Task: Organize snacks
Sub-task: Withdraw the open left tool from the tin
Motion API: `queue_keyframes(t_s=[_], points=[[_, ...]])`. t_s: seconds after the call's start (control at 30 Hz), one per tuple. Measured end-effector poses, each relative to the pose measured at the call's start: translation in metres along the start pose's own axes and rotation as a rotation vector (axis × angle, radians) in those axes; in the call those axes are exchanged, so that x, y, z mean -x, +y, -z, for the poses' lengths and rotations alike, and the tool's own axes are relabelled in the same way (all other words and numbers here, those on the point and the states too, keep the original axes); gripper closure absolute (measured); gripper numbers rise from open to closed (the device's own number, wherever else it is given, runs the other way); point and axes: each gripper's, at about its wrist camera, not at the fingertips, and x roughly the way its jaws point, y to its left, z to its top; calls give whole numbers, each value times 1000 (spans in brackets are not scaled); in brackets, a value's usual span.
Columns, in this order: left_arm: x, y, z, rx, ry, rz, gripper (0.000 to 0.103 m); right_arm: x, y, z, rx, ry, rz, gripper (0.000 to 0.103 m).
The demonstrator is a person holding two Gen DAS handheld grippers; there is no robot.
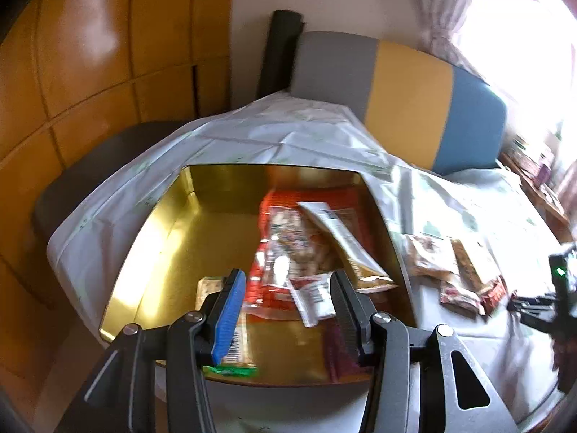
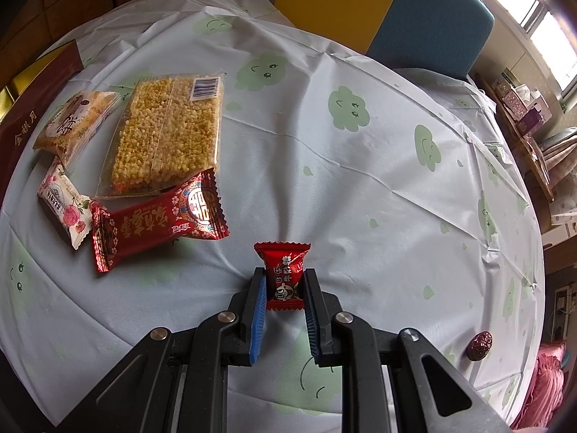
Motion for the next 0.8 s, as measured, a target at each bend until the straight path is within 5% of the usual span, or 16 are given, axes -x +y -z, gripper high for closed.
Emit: queue_keyframes(t_s=[0.8], points=[[23, -91, 37, -318, -4, 294, 53, 0, 0, 1, -3, -5, -2, 83]])
